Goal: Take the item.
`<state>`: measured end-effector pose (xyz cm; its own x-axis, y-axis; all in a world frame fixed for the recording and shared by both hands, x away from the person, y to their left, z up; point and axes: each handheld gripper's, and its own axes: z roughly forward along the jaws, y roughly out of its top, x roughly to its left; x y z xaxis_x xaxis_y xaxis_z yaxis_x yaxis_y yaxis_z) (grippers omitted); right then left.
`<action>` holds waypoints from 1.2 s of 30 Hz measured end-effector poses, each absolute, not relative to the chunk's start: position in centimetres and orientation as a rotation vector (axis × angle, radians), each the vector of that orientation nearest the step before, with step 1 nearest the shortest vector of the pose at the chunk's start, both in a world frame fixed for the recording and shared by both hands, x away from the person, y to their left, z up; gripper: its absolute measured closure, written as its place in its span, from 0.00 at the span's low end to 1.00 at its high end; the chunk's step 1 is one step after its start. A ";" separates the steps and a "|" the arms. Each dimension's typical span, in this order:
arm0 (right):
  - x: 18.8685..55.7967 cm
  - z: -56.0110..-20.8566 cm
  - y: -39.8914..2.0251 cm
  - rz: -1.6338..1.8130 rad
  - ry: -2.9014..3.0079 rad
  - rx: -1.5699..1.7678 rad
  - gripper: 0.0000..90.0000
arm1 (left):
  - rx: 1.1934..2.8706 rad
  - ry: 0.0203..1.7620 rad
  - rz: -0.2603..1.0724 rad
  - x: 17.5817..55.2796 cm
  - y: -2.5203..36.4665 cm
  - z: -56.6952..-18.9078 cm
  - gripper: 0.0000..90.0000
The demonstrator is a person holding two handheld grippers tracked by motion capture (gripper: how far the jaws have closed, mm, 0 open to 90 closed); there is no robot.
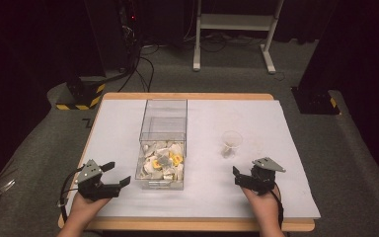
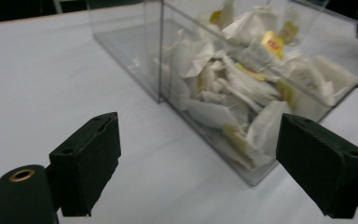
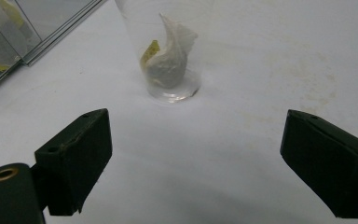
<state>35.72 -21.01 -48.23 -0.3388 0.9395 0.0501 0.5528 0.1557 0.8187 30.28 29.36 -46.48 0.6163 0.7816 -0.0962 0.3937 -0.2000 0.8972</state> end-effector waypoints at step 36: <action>35.6 -49.7 -20.3 1.050 2.009 1.432 0.10 | 1.880 0.811 0.399 29.0 25.6 -46.8 0.16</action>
<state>35.59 -20.34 -49.71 -0.3555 0.9325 0.0637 0.5846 0.1686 0.7936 29.05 25.64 -46.81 0.7199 0.6893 -0.0811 0.3567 -0.2673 0.8952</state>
